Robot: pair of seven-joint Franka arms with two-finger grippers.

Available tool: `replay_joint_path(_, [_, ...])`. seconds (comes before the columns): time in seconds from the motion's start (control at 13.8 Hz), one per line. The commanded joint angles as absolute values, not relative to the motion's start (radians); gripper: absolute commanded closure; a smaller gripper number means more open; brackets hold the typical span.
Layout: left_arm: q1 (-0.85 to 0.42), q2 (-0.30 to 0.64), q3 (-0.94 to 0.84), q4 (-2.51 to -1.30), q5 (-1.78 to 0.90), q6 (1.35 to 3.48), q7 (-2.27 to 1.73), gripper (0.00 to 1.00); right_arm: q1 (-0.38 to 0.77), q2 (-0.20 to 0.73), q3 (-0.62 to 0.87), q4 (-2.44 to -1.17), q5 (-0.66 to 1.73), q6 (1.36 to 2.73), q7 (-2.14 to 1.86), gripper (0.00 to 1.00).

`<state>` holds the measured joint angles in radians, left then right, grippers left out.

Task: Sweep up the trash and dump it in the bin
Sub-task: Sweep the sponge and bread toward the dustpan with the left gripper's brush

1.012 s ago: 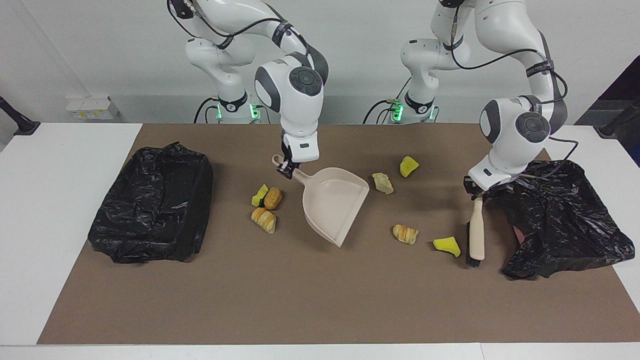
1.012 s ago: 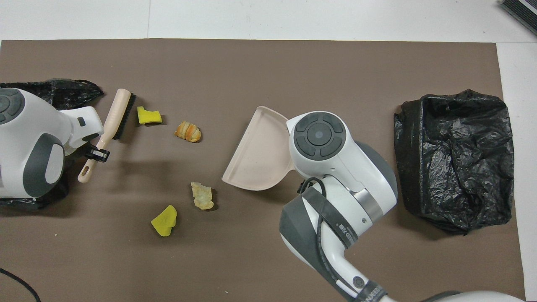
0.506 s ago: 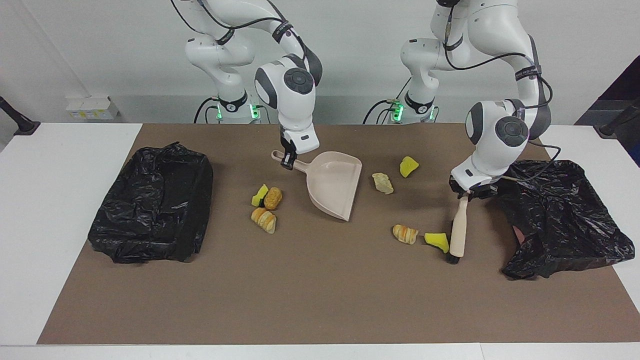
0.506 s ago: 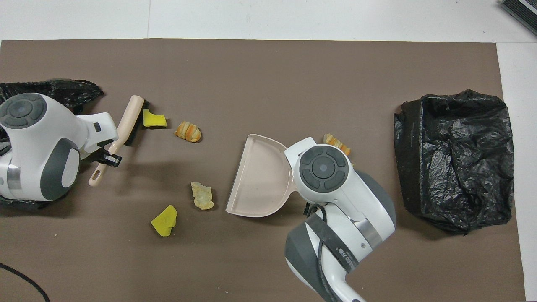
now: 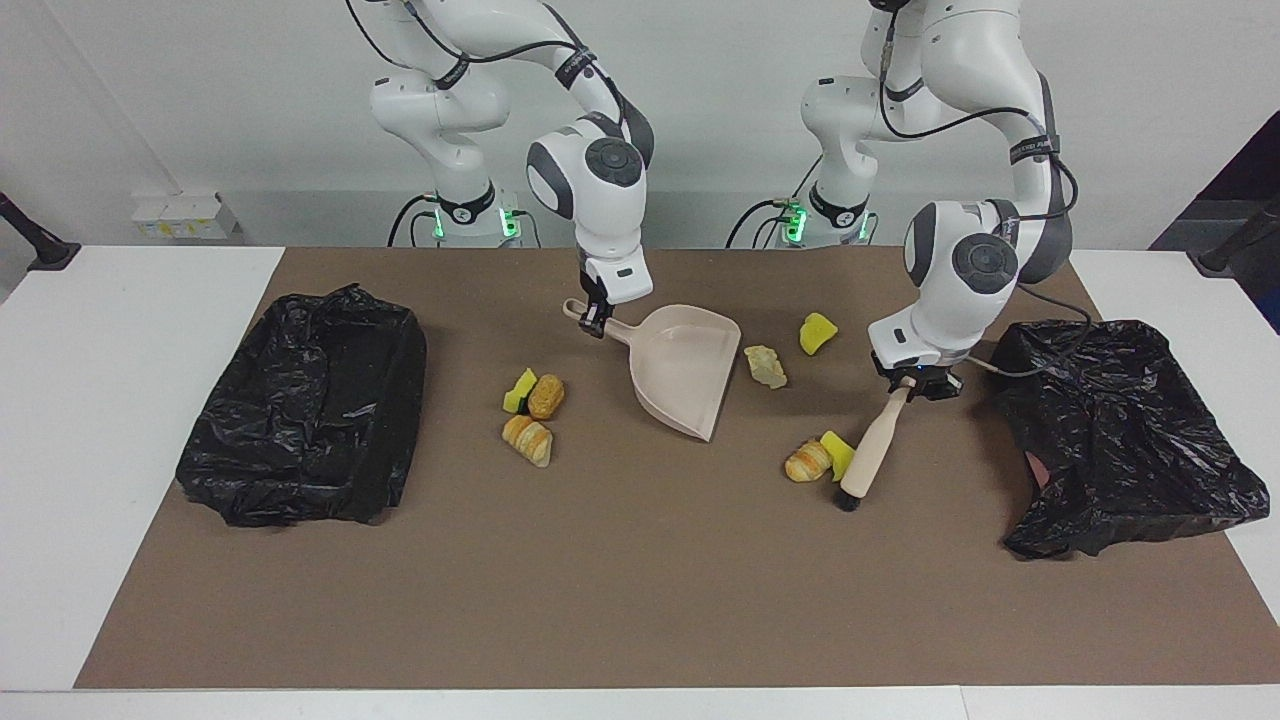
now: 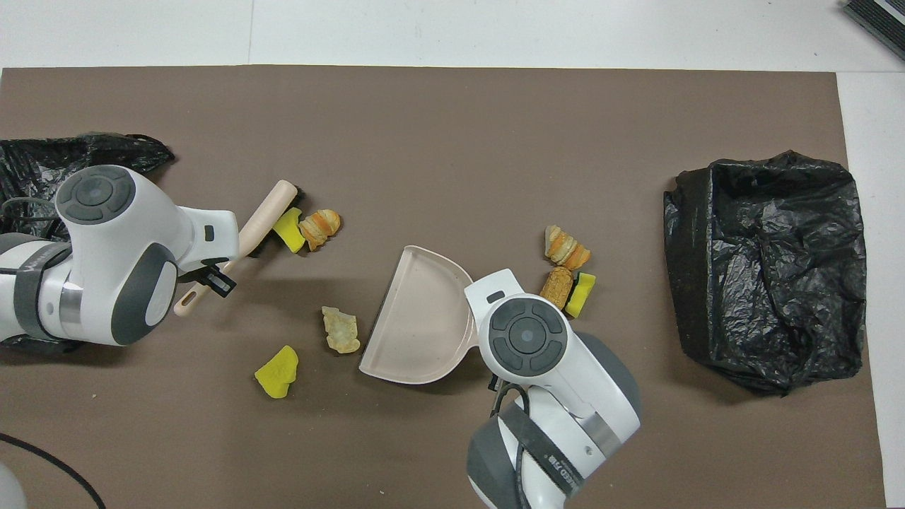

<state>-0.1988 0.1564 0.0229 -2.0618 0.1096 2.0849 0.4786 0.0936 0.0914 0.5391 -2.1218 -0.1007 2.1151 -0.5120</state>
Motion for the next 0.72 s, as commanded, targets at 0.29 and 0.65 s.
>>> replay_joint_path(0.29, [-0.212,0.04,-0.093,-2.224,0.092,2.069,0.548,1.0,0.11,0.063,0.551,-2.14,-0.129,2.122,-0.474,1.0])
replay_joint_path(0.65, [-0.213,0.011,-0.166,-2.226,-0.034,1.913,0.465,1.0,0.129,0.054,0.551,-2.155,-0.187,2.089,-0.446,1.0])
